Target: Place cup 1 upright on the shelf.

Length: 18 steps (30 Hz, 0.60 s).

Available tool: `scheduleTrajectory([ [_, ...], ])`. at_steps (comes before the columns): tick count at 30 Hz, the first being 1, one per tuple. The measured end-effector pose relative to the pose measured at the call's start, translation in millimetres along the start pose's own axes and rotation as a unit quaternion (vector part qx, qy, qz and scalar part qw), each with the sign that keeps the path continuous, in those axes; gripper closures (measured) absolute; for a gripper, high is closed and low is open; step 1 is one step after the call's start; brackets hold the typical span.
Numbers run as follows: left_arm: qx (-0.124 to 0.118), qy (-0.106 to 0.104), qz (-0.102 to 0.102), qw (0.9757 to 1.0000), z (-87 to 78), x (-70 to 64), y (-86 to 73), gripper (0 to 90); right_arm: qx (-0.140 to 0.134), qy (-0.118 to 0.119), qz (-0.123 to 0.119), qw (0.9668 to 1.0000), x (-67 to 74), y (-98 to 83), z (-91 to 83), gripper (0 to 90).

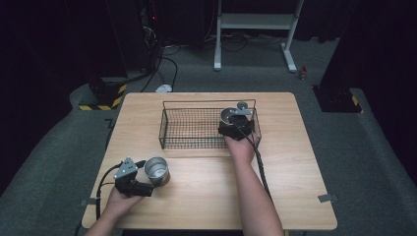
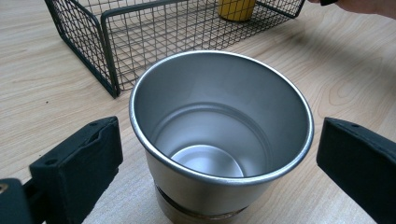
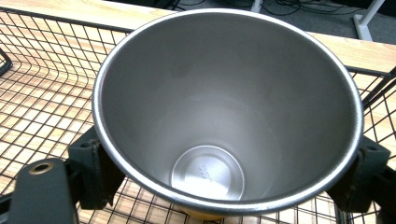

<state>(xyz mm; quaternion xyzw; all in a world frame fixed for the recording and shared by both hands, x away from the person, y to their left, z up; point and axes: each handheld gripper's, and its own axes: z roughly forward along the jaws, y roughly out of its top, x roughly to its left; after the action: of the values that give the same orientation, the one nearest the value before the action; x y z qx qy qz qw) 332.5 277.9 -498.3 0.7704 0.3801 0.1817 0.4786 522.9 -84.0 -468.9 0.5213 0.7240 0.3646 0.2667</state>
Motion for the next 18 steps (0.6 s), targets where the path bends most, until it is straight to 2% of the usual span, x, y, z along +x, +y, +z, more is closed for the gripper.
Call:
scheduleTrajectory([
  [5, 0.001, -0.001, 0.004, 1.0, 0.1, 0.3, 0.1, 1.0, 0.004, -0.001, 0.001, 1.0, -0.4, -1.7, 0.6, 12.6],
  [9, 0.003, 0.0, 0.007, 1.0, 0.3, 0.8, 0.2, 1.0, 0.003, -0.004, -0.009, 0.9999, -0.7, -0.5, -1.0, 10.4],
  [18, 0.002, -0.001, 0.005, 1.0, 0.6, 0.3, 0.4, 1.0, 0.003, -0.003, -0.01, 0.9999, -2.3, 0.1, -10.9, 10.1],
])
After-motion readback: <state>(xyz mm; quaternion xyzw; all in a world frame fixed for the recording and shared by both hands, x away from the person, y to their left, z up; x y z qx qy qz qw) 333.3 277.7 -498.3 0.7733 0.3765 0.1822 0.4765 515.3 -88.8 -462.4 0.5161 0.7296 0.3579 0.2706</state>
